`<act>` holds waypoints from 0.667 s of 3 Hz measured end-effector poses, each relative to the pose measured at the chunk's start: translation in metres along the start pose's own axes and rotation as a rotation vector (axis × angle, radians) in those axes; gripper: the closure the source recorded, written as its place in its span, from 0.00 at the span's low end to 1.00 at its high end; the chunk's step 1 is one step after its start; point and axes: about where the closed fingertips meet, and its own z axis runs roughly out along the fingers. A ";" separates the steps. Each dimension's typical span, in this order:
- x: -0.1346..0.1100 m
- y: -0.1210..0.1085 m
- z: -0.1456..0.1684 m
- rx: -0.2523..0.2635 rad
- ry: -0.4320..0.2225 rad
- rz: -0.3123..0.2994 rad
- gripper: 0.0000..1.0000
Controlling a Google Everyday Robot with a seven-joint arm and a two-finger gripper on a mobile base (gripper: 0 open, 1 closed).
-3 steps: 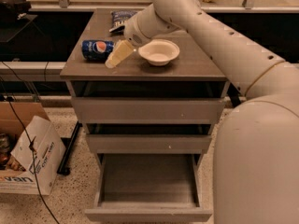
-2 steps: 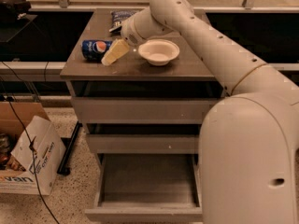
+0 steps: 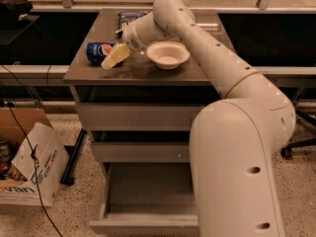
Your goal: Place pepsi can into bottom drawer
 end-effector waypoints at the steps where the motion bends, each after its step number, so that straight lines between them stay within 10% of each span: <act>1: 0.009 0.003 0.017 -0.041 -0.042 0.050 0.18; 2: 0.014 0.005 0.028 -0.067 -0.077 0.084 0.50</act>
Offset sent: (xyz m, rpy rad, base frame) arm 0.0093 0.0133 -0.0300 0.1403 0.0989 0.0271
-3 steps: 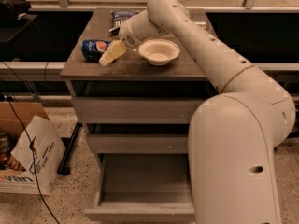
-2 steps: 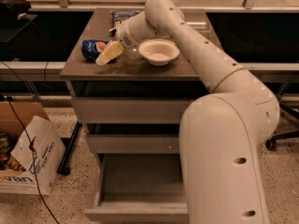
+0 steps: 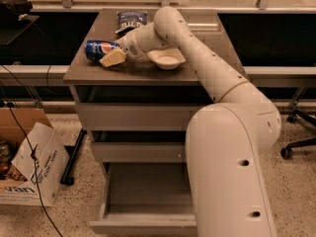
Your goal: Place pepsi can into bottom drawer
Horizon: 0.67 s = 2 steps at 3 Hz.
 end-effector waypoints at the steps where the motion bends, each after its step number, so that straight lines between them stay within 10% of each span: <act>1: -0.002 0.001 -0.005 0.008 -0.009 -0.001 0.73; 2: -0.014 0.006 -0.027 0.041 -0.006 -0.039 0.96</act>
Offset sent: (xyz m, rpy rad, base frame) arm -0.0329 -0.0350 0.0569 -0.0320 -0.1220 -0.0371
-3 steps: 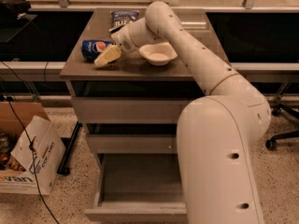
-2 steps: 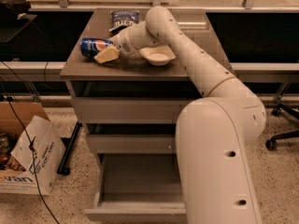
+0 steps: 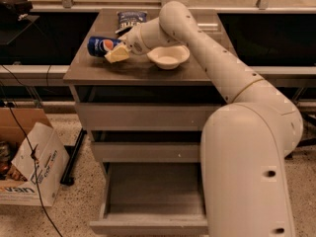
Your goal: Place pepsi can into bottom drawer
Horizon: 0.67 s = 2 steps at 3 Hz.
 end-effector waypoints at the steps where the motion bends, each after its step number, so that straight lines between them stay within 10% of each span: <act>1: -0.012 0.013 -0.027 0.025 0.021 -0.041 1.00; 2: -0.018 0.039 -0.055 0.014 0.043 -0.090 1.00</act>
Offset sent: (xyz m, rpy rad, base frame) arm -0.0962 -0.0452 0.0568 -0.1166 -0.1077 0.0515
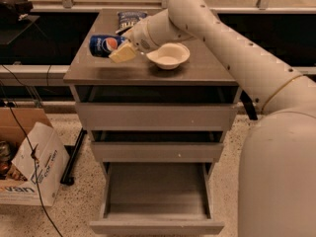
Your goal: Place pepsi can into bottom drawer
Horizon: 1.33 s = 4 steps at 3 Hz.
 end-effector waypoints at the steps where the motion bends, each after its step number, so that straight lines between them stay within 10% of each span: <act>1: -0.007 0.038 -0.041 -0.016 -0.003 -0.052 1.00; 2: 0.010 0.092 -0.092 -0.069 0.034 -0.075 1.00; 4: 0.086 0.181 -0.147 -0.108 0.037 0.068 1.00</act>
Offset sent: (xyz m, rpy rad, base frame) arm -0.2005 -0.1081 0.0141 -0.1244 0.0151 0.1358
